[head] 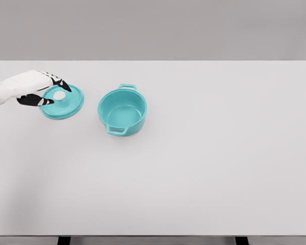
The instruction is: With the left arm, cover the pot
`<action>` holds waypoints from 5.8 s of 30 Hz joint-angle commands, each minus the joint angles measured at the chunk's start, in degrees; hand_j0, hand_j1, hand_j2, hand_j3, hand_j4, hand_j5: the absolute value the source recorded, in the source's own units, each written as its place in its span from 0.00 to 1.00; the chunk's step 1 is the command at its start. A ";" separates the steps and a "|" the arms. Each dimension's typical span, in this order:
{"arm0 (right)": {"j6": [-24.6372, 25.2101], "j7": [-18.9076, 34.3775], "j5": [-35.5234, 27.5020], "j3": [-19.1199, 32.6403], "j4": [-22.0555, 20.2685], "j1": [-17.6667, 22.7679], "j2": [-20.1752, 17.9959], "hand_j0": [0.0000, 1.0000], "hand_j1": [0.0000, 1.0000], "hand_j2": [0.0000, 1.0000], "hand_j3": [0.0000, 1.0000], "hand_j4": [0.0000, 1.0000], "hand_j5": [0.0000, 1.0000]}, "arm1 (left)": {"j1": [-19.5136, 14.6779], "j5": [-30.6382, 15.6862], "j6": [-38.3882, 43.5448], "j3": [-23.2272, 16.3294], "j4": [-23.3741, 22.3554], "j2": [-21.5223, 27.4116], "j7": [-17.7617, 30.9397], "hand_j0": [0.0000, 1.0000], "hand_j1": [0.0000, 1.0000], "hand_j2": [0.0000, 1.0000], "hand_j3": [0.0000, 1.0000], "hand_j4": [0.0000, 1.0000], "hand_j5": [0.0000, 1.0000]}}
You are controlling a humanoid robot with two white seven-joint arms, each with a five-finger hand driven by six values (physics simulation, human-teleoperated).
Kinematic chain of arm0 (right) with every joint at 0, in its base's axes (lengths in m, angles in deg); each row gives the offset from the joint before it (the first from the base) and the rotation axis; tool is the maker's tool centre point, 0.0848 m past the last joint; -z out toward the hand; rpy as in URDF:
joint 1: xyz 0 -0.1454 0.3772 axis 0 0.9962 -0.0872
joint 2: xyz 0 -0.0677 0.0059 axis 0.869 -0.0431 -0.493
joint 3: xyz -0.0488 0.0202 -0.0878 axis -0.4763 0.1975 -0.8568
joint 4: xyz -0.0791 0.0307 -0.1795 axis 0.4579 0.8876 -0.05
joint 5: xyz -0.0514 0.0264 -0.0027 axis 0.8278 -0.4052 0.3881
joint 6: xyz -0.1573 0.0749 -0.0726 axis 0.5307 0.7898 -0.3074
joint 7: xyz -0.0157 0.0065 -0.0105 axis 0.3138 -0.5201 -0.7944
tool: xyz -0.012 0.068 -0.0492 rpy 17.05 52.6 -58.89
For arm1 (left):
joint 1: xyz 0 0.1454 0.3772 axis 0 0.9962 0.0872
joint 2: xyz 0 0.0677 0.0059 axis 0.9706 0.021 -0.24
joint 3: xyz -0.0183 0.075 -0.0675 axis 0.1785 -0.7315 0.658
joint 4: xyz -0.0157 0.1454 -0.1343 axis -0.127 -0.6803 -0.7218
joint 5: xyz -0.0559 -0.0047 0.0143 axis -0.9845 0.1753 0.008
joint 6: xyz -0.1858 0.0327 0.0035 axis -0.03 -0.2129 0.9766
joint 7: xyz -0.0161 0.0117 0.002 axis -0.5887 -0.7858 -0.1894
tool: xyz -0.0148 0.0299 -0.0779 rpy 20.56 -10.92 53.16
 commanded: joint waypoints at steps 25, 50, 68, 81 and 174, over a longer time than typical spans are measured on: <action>0.00 0.01 0.00 0.00 0.04 0.00 0.00 1.00 1.00 1.00 1.00 1.00 1.00 | -3.52 4.95 0.15 0.04 -7.16 -3.37 -0.02 0.69 0.69 0.69 0.69 0.69 0.69; 0.00 0.01 0.00 0.00 0.04 0.00 0.00 1.00 1.00 1.00 1.00 1.00 1.00 | -5.10 7.41 0.15 0.04 -10.68 -5.48 -0.02 0.74 0.74 0.74 0.74 0.74 0.74; 0.00 0.01 0.00 0.00 -0.04 0.00 0.00 1.00 1.00 1.00 1.00 1.00 1.00 | -6.42 8.64 0.15 0.04 -14.55 -6.54 -0.02 0.73 0.73 0.73 0.73 0.73 0.73; 0.00 0.01 0.00 0.00 -0.04 0.00 0.00 1.00 1.00 1.00 1.00 1.00 1.00 | -7.56 9.52 0.15 0.13 -17.45 -7.33 -0.02 0.73 0.73 0.73 0.73 0.73 0.73; 0.00 0.01 0.00 0.00 -0.04 0.00 0.00 1.00 1.00 1.00 1.00 1.00 1.00 | -10.64 12.86 0.15 0.48 -13.41 -10.49 -0.02 0.52 0.52 0.52 0.52 0.52 0.52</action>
